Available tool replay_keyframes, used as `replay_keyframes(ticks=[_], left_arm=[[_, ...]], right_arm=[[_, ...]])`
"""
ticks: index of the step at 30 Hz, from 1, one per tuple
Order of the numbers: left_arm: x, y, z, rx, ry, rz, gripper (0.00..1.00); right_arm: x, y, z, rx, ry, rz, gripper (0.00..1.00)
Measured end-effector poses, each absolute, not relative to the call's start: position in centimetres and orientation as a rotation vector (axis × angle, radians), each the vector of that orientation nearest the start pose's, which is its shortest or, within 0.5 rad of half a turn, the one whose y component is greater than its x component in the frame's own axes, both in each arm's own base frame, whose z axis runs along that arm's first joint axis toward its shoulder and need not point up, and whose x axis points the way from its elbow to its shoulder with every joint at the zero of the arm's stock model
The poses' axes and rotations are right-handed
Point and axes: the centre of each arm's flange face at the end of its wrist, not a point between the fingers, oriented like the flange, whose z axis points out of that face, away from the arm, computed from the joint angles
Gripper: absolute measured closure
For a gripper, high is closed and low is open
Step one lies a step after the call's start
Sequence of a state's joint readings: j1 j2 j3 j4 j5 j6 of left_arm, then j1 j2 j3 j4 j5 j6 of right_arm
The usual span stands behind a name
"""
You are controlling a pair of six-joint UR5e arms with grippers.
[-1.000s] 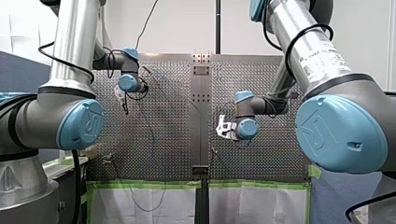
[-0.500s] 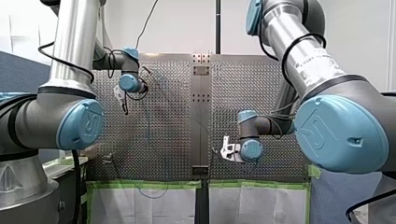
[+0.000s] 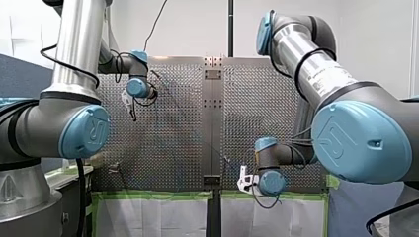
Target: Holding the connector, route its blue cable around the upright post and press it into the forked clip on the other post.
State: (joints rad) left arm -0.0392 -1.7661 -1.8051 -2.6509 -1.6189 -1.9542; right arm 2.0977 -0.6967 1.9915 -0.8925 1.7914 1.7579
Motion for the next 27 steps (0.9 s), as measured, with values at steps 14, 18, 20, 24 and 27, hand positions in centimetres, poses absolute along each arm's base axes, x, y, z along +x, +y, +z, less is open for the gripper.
replay_keyframes(ticks=[14,18,20,24,27], left_arm=[[53.7,-15.5,32.2,-0.291,1.493,-0.31,0.14],[53.7,-15.5,32.2,-0.291,1.493,-0.31,0.14],[53.7,-15.5,32.2,-0.291,1.493,-0.31,0.14],[53.7,-15.5,32.2,-0.292,1.492,-0.309,0.14],[53.7,-15.5,32.2,-0.292,1.493,-0.309,0.14]], right_arm=[[34.6,-36.7,-12.1,1.655,-1.386,1.28,1.0],[34.8,-36.8,-13.5,1.644,-1.385,1.301,1.0],[34.8,-36.7,-14.3,1.64,-1.384,1.309,1.0],[34.7,-36.5,-15.7,1.635,-1.381,1.318,1.0],[34.5,-36.1,-16.9,1.633,-1.38,1.321,1.0]])
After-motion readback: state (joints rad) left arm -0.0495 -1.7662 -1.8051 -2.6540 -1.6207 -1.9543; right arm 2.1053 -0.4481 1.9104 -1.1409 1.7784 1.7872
